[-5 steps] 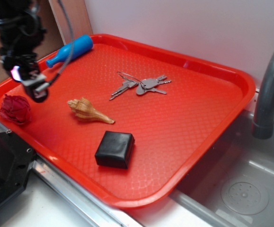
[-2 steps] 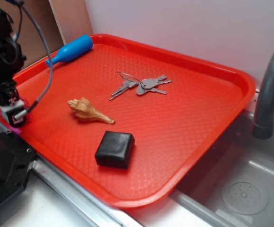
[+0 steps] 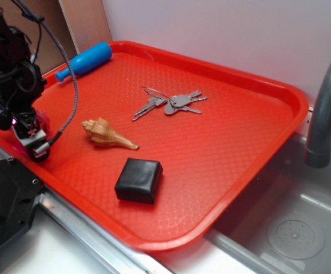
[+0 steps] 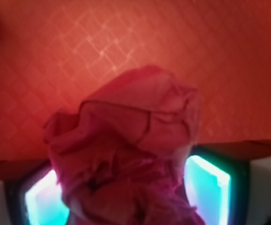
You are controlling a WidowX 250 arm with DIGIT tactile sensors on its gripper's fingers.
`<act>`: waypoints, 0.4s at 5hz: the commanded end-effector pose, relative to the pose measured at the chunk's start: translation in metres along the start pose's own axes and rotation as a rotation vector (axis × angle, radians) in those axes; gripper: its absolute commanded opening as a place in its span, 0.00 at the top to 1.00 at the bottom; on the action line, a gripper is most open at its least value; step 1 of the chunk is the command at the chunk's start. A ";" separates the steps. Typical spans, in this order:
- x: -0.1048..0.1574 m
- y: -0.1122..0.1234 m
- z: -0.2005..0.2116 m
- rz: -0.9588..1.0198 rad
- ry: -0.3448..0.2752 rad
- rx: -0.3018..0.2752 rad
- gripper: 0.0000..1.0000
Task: Grab the red paper.
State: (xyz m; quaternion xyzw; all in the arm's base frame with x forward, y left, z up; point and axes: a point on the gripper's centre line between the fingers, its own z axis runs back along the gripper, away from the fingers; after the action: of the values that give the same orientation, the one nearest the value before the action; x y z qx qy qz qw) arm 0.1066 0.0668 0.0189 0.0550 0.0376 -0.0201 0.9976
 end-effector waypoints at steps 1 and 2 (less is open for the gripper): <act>-0.020 -0.001 -0.002 -0.031 -0.005 -0.005 1.00; -0.026 -0.001 0.000 -0.015 -0.007 -0.017 1.00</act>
State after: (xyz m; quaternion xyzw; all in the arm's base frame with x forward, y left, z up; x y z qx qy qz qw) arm 0.0974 0.0696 0.0246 0.0565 0.0050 -0.0049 0.9984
